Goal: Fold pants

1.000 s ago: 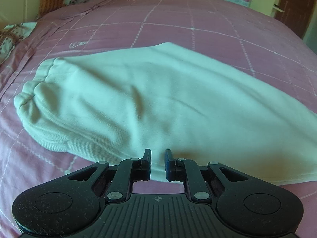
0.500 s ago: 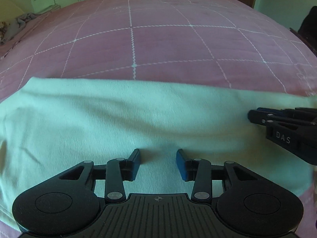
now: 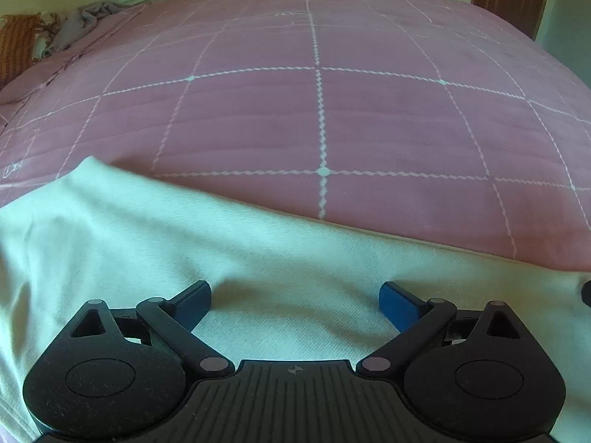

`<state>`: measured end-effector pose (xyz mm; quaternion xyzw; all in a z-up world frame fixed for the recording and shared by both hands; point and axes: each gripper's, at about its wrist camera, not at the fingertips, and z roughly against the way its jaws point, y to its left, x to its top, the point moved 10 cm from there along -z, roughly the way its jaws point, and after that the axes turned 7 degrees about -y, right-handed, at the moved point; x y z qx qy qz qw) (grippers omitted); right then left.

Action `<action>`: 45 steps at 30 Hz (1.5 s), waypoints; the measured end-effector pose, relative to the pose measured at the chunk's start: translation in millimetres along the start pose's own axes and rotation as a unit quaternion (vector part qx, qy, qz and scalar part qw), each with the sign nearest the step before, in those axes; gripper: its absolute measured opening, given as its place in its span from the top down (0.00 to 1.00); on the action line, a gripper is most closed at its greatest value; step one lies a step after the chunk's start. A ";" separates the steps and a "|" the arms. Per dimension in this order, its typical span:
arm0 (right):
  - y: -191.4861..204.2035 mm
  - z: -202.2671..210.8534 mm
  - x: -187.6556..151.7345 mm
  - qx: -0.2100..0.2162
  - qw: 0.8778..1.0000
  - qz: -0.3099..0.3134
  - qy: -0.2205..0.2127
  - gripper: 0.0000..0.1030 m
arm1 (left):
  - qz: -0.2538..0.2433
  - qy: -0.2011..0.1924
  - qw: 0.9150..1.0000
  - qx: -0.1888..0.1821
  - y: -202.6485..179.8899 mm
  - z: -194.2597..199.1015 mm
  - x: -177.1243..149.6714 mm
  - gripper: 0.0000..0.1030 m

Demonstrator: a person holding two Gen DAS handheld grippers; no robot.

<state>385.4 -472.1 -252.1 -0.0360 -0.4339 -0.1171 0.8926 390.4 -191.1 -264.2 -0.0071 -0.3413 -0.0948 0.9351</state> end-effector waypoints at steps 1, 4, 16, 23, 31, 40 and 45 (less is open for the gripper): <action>-0.5 13.0 1.4 0.013 1.000 -0.002 -0.014 0.82 | -0.006 -0.001 1.000 -0.009 2.9 7.6 -7.9 0.05; 6.3 44.5 -12.0 0.038 0.999 0.016 -0.025 0.82 | -0.014 -0.004 1.000 -0.028 3.2 28.4 -40.1 0.05; -3.9 90.3 -58.4 -0.009 1.000 0.025 -0.010 0.78 | -0.020 -0.010 1.000 -0.001 17.4 70.1 -108.5 0.00; -15.9 103.1 -70.0 -0.010 1.000 0.005 0.006 0.77 | -0.009 -0.006 1.000 -0.006 25.0 78.7 -114.3 0.00; -34.5 102.7 -62.9 -0.034 0.999 -0.021 0.003 0.75 | -0.024 -0.024 0.998 -0.048 -7.3 107.8 -103.7 0.00; -90.0 109.0 -70.9 -0.063 0.996 -0.060 0.014 0.81 | -0.052 0.011 0.996 -0.077 -34.0 84.7 -112.0 0.00; -114.0 130.8 -76.5 -0.063 0.989 -0.135 0.006 0.76 | -0.054 0.009 0.995 -0.080 -34.1 85.9 -112.7 0.00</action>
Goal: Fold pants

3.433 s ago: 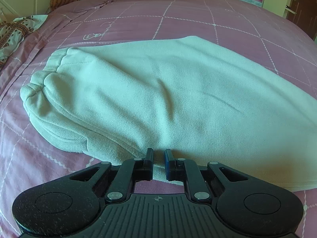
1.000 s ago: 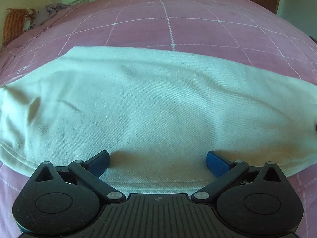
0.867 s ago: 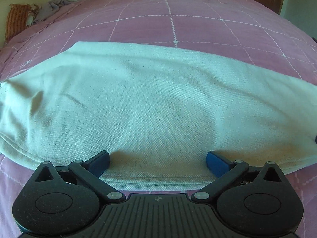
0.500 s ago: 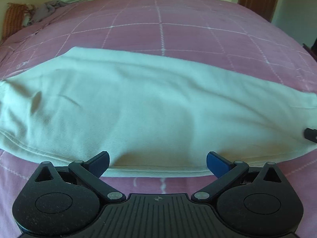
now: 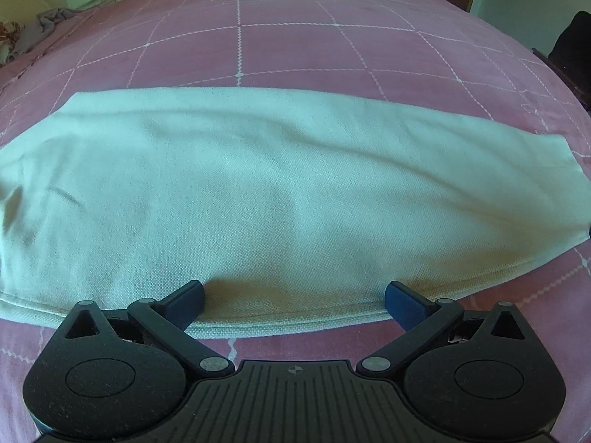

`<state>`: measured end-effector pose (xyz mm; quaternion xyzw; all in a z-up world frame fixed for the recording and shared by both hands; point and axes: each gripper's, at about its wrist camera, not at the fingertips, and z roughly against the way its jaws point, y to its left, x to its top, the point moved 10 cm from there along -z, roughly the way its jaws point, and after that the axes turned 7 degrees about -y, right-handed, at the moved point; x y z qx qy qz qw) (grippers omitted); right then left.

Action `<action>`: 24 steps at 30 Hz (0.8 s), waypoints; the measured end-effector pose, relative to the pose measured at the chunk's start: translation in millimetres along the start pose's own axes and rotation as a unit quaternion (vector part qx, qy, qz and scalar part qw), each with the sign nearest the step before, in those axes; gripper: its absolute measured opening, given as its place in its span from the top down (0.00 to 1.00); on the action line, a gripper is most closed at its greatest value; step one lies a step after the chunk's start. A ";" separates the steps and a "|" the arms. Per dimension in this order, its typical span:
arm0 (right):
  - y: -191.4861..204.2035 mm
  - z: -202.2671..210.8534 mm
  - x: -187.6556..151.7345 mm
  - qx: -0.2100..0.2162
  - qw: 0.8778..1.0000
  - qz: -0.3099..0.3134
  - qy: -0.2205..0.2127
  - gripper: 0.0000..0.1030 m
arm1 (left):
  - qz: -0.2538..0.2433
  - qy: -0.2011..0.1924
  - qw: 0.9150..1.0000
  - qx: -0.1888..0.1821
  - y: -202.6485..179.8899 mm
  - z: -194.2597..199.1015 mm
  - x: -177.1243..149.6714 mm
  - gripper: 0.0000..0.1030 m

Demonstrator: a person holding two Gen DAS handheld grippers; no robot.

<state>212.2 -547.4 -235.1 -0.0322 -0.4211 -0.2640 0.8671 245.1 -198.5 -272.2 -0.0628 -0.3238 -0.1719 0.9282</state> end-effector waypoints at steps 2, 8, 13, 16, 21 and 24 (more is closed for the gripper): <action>-9.8 1.8 -3.5 -0.008 1.000 -0.011 0.007 0.76 | -0.001 -0.002 1.000 0.001 0.1 0.0 -0.6 0.00; -19.2 -5.4 1.5 0.005 0.996 -0.085 0.008 0.68 | -0.003 -0.003 1.000 -0.001 0.6 -0.3 0.2 0.00; -23.4 -20.0 5.3 0.013 0.985 -0.170 0.015 0.63 | -0.002 -0.004 1.000 -0.001 0.2 -0.5 0.7 0.00; -29.8 -15.2 8.9 0.012 0.976 -0.217 0.003 0.63 | -0.001 -0.003 1.000 -0.001 0.2 -0.7 0.8 0.00; -36.0 -7.5 19.3 -0.017 0.985 -0.170 -0.026 0.68 | -0.001 -0.007 1.000 0.001 -0.2 0.0 0.1 0.00; -35.7 -20.9 16.2 -0.025 0.986 -0.163 -0.005 0.71 | 0.000 -0.005 1.000 -0.001 0.3 0.3 0.1 0.00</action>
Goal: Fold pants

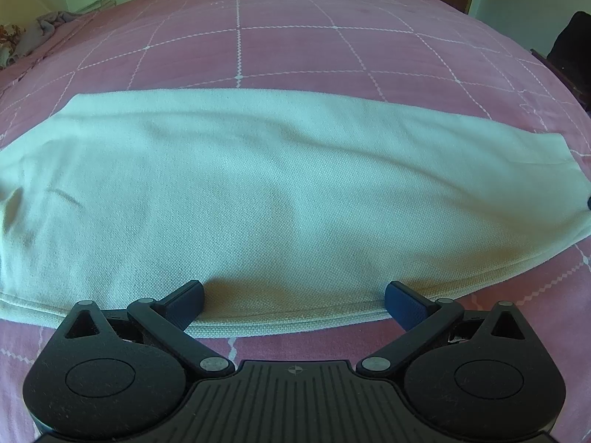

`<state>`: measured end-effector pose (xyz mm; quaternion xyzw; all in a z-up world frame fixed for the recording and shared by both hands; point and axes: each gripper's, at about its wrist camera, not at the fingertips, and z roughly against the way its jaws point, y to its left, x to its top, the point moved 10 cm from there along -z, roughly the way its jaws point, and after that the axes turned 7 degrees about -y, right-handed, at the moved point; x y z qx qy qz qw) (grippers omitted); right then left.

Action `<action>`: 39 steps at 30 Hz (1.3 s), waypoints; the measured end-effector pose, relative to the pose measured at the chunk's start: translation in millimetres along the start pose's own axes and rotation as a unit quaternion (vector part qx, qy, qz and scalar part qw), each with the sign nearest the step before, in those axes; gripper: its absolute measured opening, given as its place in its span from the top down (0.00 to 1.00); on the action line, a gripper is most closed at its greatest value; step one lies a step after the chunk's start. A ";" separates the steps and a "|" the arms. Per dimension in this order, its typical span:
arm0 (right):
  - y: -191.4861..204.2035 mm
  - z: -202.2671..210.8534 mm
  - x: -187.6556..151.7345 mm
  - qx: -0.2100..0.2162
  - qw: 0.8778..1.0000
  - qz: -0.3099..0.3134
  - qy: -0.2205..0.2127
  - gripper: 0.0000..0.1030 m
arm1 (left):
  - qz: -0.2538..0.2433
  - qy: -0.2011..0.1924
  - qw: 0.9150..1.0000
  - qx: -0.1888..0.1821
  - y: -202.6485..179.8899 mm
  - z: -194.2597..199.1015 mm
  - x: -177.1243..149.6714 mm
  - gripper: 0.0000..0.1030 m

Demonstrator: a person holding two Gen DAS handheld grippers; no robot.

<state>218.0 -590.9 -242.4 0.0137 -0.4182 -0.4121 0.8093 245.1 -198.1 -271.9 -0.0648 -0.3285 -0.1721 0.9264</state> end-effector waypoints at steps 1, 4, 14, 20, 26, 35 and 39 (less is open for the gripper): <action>0.3 -2.0 3.0 -0.006 1.000 0.008 -0.004 0.76 | 0.000 0.000 1.000 0.000 0.2 -0.1 0.3 0.00; 12.0 1.1 7.6 -0.014 0.997 0.072 -0.021 0.88 | 0.000 -0.001 1.000 0.001 -0.2 -0.7 0.4 0.00; 0.3 3.1 -4.8 -0.031 0.990 0.136 -0.012 0.81 | 0.003 0.006 1.000 -0.005 1.0 1.9 1.6 0.00; 42.6 20.6 10.4 0.001 0.977 0.200 -0.074 0.77 | 0.017 -0.004 1.000 -0.019 -9.7 11.3 22.2 0.00; 106.4 -18.0 -16.0 0.059 0.958 0.279 -0.020 0.79 | -0.008 0.007 1.000 -0.010 -33.7 -17.5 44.8 0.00; 125.8 -77.1 -17.9 0.031 0.942 0.335 0.004 0.95 | -0.022 0.032 0.999 -0.010 -36.8 -43.6 33.3 0.00; 111.2 -79.9 4.8 0.020 0.961 0.274 0.004 0.88 | -0.025 0.018 1.000 -0.005 -40.4 -37.6 42.9 0.00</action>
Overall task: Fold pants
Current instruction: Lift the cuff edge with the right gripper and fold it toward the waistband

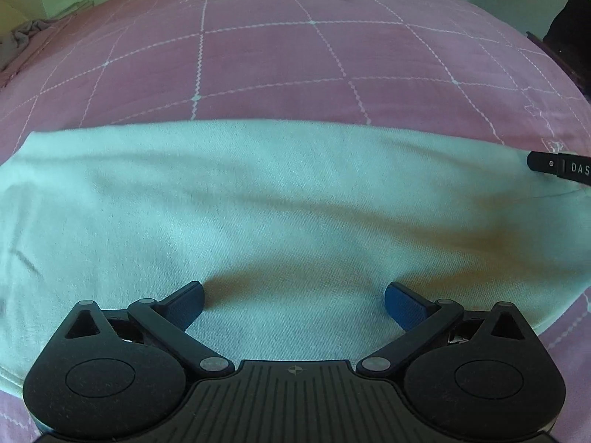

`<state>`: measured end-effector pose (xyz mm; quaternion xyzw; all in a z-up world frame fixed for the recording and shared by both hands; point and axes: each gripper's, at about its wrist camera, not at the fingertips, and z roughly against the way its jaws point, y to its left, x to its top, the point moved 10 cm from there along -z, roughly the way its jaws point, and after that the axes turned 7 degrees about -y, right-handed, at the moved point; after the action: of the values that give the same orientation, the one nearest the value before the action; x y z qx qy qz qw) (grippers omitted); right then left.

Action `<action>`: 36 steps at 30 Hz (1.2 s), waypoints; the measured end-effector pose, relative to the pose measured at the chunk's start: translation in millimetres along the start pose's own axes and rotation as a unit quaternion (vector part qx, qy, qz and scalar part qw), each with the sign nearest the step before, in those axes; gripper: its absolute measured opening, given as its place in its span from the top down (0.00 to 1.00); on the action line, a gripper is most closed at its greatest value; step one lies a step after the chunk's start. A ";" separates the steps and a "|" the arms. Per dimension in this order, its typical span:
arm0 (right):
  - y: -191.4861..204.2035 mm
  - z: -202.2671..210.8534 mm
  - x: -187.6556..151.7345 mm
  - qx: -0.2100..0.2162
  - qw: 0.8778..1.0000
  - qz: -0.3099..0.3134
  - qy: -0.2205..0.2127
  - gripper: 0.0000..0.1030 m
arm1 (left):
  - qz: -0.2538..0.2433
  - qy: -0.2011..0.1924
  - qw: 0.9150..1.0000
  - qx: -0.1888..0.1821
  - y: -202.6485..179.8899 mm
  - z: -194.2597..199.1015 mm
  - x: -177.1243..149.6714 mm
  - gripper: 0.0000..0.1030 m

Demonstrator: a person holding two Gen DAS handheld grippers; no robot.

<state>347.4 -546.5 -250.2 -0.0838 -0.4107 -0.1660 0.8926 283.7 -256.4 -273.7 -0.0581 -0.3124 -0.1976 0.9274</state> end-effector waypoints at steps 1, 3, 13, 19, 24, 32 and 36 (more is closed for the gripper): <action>5.0 7.1 0.6 0.007 1.000 0.011 -0.011 0.86 | -0.004 -0.011 1.000 0.003 -3.2 0.2 6.3 0.00; 21.5 22.5 -0.1 0.030 0.999 0.031 -0.033 0.84 | -0.012 -0.019 1.000 0.008 -9.1 -5.0 17.2 0.00; 29.8 33.5 -15.8 0.029 0.997 0.063 -0.027 0.79 | 0.007 0.022 1.000 0.001 -5.0 -14.3 9.0 0.00; 36.8 57.0 -57.2 0.051 0.996 0.067 -0.021 0.80 | -0.005 -0.006 1.000 0.004 -4.0 8.5 -29.0 0.00; 39.5 66.7 -58.8 0.040 0.997 0.057 -0.018 0.79 | 0.004 0.010 1.000 0.001 -1.8 16.8 -33.7 0.00; 38.1 78.3 -70.8 0.033 0.999 0.029 -0.009 0.77 | 0.009 0.009 1.000 0.004 -1.5 28.6 -42.0 0.00; 28.6 100.2 -65.2 0.036 0.999 -0.011 -0.023 0.61 | 0.023 0.006 1.000 0.001 1.7 38.2 -43.8 0.00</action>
<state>247.5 -476.4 -235.2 -0.0503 -0.4375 -0.1592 0.8836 231.3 -231.6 -269.6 -0.0627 -0.3059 -0.1765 0.9335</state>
